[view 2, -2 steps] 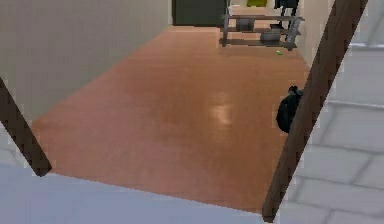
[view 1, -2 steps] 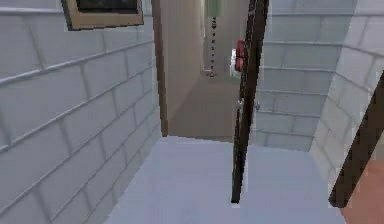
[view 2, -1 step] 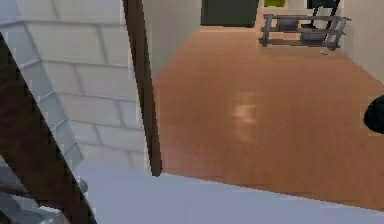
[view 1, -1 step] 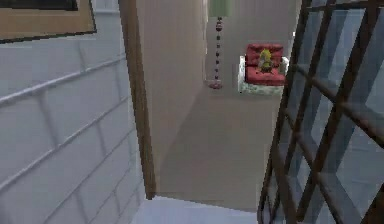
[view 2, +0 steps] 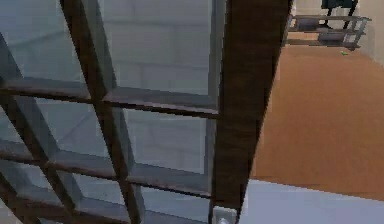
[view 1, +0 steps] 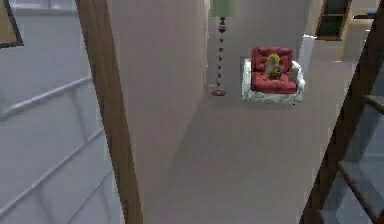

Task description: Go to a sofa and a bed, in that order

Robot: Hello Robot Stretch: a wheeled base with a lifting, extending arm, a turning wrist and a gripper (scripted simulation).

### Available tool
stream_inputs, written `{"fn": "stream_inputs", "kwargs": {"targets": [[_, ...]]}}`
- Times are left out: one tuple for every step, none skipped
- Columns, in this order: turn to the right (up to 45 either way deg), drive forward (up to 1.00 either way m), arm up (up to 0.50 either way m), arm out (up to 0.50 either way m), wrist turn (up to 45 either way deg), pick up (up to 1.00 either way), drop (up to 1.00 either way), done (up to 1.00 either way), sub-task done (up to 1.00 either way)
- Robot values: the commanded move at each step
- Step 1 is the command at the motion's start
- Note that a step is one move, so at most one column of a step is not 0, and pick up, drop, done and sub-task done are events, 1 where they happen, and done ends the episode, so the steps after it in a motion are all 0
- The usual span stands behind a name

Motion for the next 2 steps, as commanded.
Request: {"fn": "stream_inputs", "kwargs": {"targets": [[9.0, 0.0, 0.0, 0.0, 0.0, 0.0, 0.0, 0.0, 0.0], [0.0, 1.0, 0.0, 0.0, 0.0, 0.0, 0.0, 0.0, 0.0]]}}
